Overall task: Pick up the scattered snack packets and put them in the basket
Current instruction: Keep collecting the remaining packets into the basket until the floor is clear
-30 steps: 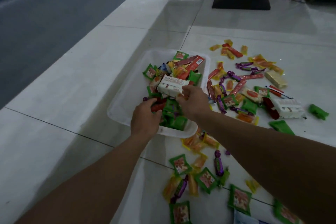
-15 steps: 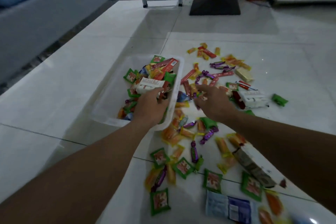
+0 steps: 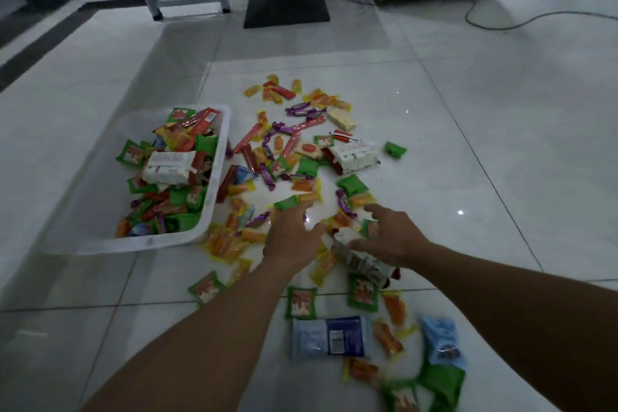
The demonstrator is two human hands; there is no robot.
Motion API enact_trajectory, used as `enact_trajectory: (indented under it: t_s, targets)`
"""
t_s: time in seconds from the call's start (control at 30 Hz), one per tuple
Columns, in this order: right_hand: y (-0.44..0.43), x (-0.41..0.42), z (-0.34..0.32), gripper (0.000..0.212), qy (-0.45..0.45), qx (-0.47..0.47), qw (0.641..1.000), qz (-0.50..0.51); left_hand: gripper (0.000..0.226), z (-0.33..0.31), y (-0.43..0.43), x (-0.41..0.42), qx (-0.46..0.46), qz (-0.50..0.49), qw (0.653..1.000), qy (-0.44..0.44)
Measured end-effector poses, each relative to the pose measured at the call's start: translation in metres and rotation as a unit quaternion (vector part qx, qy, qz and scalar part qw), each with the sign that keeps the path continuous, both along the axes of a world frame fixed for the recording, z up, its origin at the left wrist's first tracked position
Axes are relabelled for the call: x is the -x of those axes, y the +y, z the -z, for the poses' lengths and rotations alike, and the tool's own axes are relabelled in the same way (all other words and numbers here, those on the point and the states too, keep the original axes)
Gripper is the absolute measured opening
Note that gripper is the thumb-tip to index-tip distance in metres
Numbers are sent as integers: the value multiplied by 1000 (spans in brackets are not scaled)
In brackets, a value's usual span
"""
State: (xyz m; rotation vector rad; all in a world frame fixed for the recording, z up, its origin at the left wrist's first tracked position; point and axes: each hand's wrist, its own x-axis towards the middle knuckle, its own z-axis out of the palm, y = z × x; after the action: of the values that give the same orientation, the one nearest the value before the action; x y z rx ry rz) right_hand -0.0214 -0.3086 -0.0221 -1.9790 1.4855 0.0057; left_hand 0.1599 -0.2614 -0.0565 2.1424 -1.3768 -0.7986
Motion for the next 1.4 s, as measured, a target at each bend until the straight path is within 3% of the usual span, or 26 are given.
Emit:
enact_trajectory:
  t_s: [0.13,0.3,0.53,0.83,0.9,1.03,1.4]
  targets:
    - [14,-1,14,77,41,-13,998,-35,51,14,15,-1,6,-22,1000,12]
    - [14,-10,21,50,64,30,998,-6,46,12,22,-10,21,-41,999,6]
    - [-12,-8,12,53,-118,82,965,218,59,28,25,-11,-19,1,1000,4]
    - [-23,3,26,49,-202,46,925,318,89,60,9,11,-100,127,985,-55]
    - [-23,5,29,48,-210,42,923,320,82,65,4,14,-106,132,981,-90]
    - [-23,6,36,47,-214,35,922,319,46,73,-2,12,-43,108,988,-100]
    - [-16,-13,29,47,-218,24,924,314,35,63,2,0,4,54,997,-54]
